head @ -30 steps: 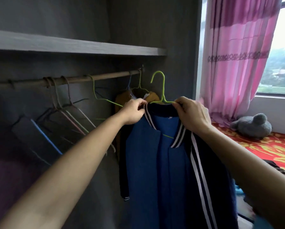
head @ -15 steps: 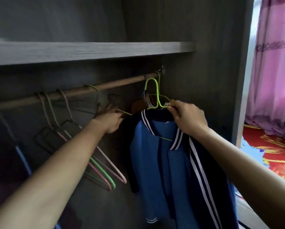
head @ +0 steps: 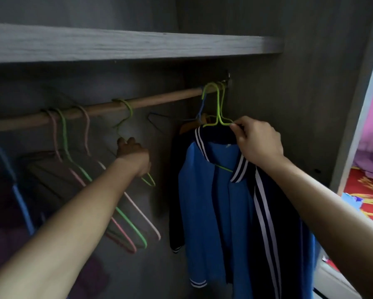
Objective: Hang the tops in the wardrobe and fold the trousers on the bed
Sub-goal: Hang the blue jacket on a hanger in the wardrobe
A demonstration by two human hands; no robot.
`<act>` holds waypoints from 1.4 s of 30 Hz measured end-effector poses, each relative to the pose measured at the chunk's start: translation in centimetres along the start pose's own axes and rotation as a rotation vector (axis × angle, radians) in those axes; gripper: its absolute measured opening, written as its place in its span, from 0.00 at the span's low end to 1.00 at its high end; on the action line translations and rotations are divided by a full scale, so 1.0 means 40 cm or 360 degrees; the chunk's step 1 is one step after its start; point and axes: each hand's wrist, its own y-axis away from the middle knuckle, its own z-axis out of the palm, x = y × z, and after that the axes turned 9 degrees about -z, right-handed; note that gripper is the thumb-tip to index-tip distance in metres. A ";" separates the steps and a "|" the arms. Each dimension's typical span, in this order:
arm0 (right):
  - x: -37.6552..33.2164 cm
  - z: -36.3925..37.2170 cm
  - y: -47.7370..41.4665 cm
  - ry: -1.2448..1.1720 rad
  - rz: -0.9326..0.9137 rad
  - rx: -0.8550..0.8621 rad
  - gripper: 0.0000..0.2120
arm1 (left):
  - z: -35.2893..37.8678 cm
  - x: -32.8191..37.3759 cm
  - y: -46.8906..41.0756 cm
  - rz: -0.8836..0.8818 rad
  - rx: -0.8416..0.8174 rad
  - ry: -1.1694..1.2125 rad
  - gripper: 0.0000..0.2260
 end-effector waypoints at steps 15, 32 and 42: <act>-0.151 0.115 -0.058 0.0048 0.0027 -0.0334 0.14 | -0.057 -0.044 0.215 0.0457 0.0365 0.0633 0.15; -0.137 -0.216 0.491 0.0441 0.0331 -0.0095 0.19 | -0.130 0.029 0.486 0.0452 0.0758 0.1405 0.13; -0.021 -0.588 1.011 0.0810 0.0792 -0.0327 0.20 | -0.297 0.444 0.890 0.0985 0.0661 0.1977 0.25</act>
